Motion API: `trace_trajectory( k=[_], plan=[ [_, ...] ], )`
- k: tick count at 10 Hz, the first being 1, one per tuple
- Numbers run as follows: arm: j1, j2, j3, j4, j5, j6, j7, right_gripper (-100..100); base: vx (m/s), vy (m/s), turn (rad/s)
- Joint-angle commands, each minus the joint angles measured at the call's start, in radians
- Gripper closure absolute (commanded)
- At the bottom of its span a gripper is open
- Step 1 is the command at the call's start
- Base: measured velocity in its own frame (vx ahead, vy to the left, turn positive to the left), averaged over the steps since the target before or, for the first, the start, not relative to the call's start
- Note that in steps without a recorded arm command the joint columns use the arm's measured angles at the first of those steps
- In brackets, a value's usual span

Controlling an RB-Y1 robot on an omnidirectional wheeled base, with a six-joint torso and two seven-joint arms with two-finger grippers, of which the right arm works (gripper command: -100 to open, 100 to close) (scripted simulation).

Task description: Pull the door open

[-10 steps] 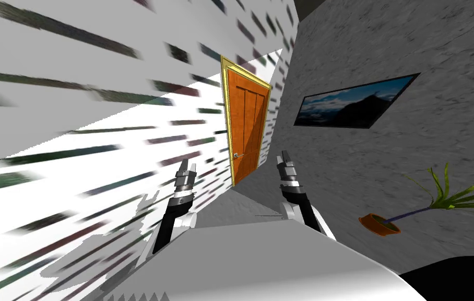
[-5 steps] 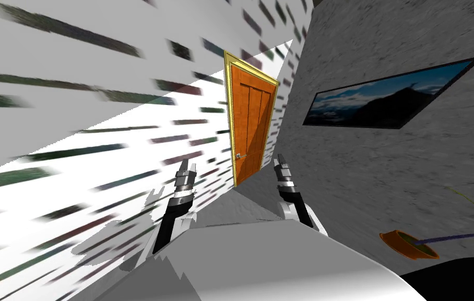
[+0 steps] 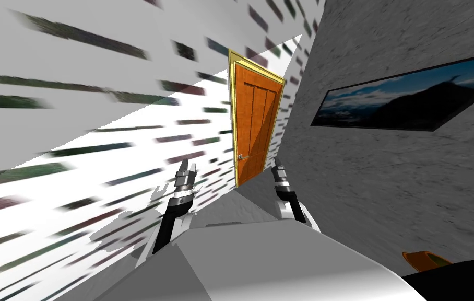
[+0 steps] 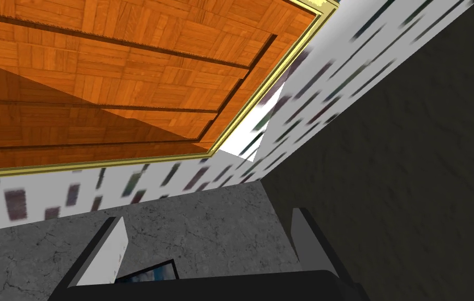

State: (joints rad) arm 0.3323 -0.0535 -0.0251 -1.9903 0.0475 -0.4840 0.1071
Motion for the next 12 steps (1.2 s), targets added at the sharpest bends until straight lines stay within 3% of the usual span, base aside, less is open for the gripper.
trace_trajectory(
  k=[1,12],
  plan=[
    [-0.019,-0.01,-0.004,0.05,-0.008,-0.019,-0.013,-100,0.059,-0.055,0.211],
    [-0.11,-0.036,-0.012,0.328,-0.033,-0.083,-0.051,-100,0.04,-0.043,0.101]
  ],
)
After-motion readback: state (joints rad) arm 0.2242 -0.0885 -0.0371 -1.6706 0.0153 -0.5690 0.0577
